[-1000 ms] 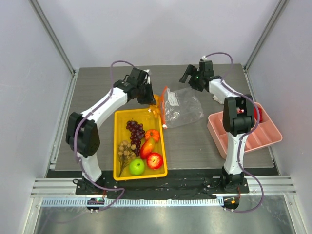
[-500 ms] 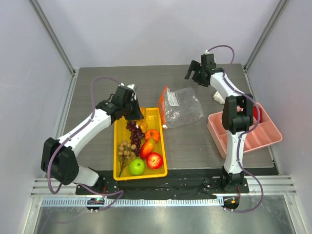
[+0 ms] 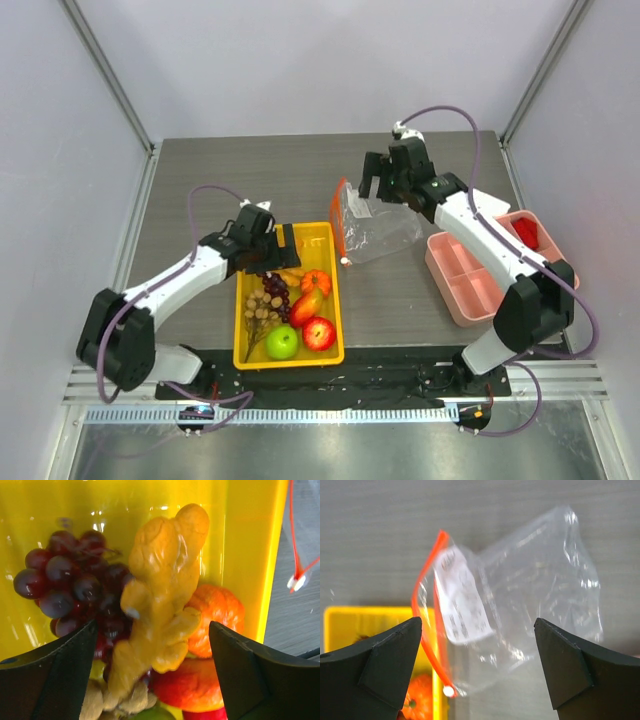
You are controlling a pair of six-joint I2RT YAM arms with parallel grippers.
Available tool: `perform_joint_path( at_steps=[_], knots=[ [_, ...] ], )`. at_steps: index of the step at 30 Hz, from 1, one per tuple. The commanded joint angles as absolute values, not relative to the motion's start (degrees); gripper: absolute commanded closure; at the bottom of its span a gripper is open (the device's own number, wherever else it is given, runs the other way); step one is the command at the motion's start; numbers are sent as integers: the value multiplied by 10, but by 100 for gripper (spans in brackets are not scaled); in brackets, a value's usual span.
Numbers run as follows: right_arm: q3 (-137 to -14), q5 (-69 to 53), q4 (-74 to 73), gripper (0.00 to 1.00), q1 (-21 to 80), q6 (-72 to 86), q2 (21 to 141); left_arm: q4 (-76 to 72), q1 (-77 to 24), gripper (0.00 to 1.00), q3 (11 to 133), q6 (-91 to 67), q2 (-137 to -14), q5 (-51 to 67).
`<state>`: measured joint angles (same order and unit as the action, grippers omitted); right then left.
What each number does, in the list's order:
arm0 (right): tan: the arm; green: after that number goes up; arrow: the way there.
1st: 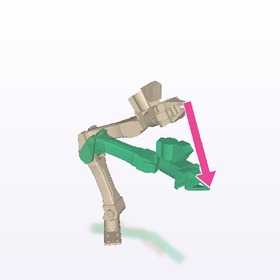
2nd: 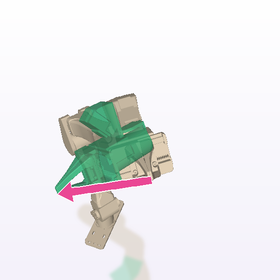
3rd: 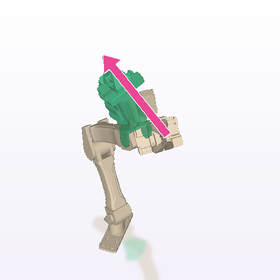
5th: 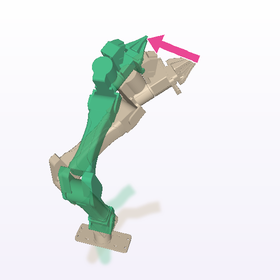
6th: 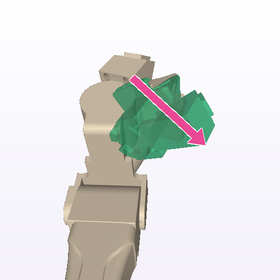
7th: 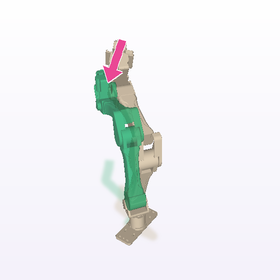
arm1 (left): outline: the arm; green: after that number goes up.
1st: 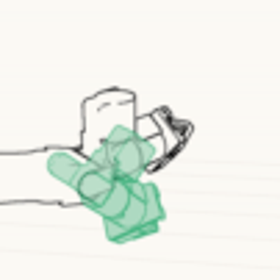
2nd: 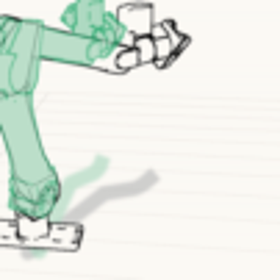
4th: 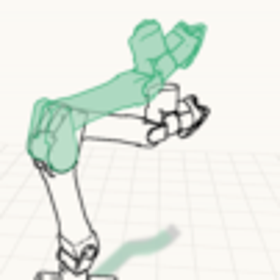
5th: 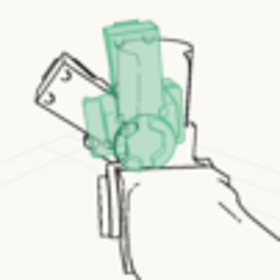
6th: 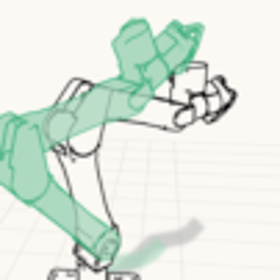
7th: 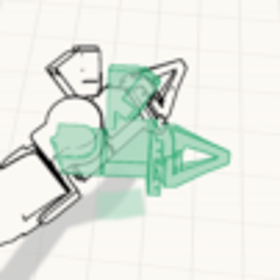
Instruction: Open the zip-top bag and remove the fake food
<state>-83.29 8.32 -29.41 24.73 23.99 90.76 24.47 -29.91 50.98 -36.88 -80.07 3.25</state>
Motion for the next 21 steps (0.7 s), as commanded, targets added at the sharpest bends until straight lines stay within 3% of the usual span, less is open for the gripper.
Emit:
perform_joint_path(
  at_steps=[1,4,14,18,21],
  knots=[
    [-743,102,-274,0,259,238,855,240,-301,8,507,-353,-707,-15],
    [-702,100,-284,0,260,237,836,284,-301,3,535,-343,-679,-21],
    [-491,106,-289,0,324,272,703,273,-301,4,497,-368,-546,76],
    [-456,105,-209,0,326,279,750,283,-301,3,494,-377,-504,107],
    [-500,126,-139,0,325,269,842,282,-301,2,486,-395,-461,123]
  ],
)
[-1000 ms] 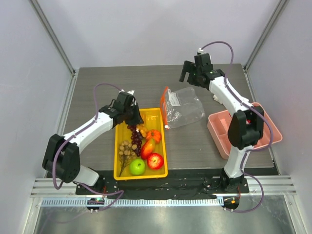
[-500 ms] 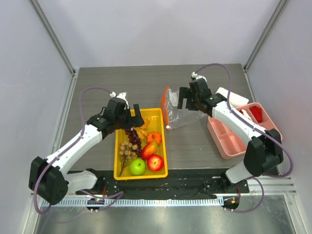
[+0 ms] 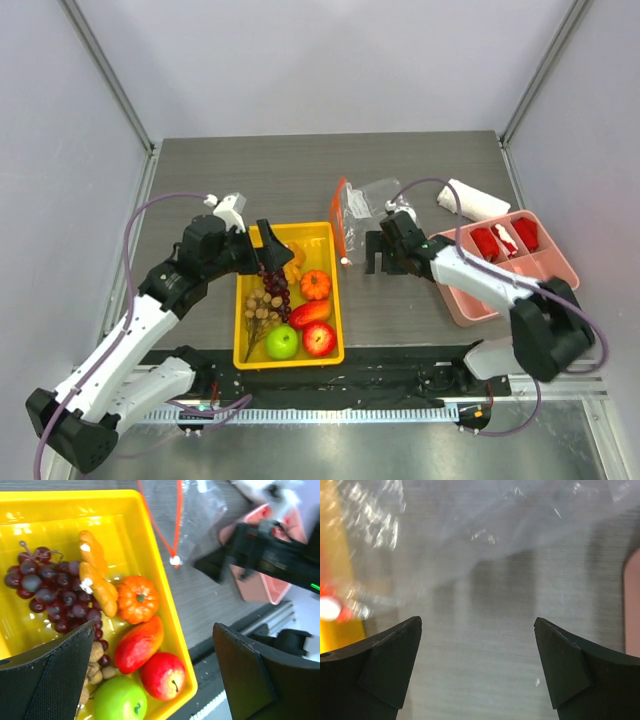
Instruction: Open the zip-top bag and remove the fake food
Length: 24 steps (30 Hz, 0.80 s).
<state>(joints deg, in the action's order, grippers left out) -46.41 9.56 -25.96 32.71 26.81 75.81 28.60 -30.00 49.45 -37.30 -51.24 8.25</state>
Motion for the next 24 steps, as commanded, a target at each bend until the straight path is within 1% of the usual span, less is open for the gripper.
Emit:
perform_joint_path(
  at_steps=[1,2,5,6,8,10,14,15,18,19,21,22,24],
  knots=[
    [-544,138,-136,0,323,265,873,284,-301,2,484,-398,-452,126],
    [-563,168,-129,0,323,260,921,290,-301,2,480,-405,-439,127],
    [-649,208,-115,0,316,243,988,295,-301,1,460,-424,-402,134],
    [-672,232,-122,0,314,236,1026,292,-301,1,453,-431,-387,140],
    [-742,271,-153,0,312,226,1054,281,-301,0,432,-446,-373,156],
    [-762,309,-166,1,313,219,1052,262,-301,0,404,-462,-353,159],
    [-750,301,-181,0,315,225,998,241,-301,0,381,-475,-326,150],
    [-738,279,-201,0,316,233,966,240,-301,0,380,-477,-323,145],
    [-693,272,-238,0,337,253,908,231,-301,0,381,-483,-307,117],
    [-680,267,-245,0,342,256,860,227,-301,0,383,-483,-298,113],
    [-646,259,-267,0,346,270,812,215,-301,0,388,-479,-289,106],
    [-635,243,-272,0,348,272,756,213,-301,0,391,-480,-285,100],
    [-600,227,-274,0,347,272,699,210,-301,0,394,-486,-275,79]
  ],
)
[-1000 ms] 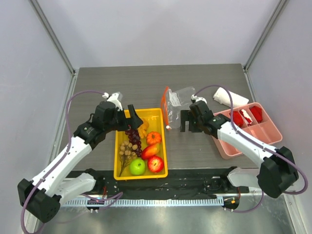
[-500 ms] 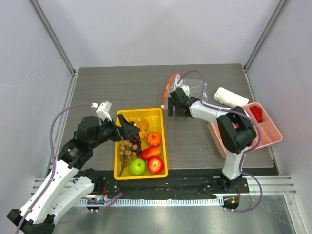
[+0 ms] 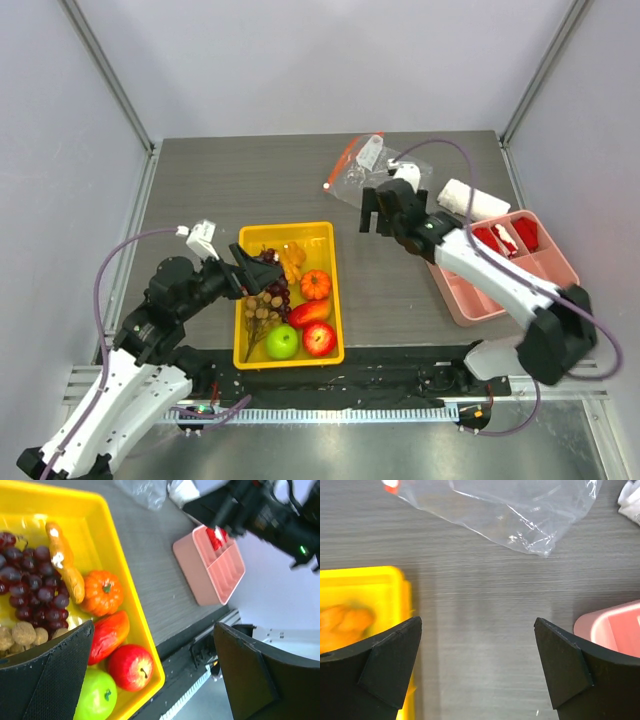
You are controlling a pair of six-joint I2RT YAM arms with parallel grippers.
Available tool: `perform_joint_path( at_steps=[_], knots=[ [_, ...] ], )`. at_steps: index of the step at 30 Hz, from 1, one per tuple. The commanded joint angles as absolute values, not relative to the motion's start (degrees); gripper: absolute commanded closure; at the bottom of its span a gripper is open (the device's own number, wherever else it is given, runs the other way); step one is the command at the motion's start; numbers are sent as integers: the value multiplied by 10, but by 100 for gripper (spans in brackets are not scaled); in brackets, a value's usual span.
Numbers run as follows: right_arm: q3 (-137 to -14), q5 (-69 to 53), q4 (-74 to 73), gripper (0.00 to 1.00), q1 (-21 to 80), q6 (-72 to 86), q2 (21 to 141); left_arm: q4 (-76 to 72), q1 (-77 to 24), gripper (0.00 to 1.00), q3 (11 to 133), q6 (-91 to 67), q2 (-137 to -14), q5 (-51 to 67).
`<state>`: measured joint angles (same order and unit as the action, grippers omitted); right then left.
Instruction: Open the zip-top bag and remove the fake food
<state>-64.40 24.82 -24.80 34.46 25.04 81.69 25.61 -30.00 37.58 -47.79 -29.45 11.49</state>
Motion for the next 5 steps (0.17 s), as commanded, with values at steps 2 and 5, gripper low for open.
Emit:
perform_joint_path(
  at_steps=[2,5],
  knots=[
    [-580,210,-272,0,347,273,633,200,-301,0,392,-487,-269,73],
    [-559,161,-265,0,347,265,586,166,-301,0,382,-491,-262,60]
  ],
)
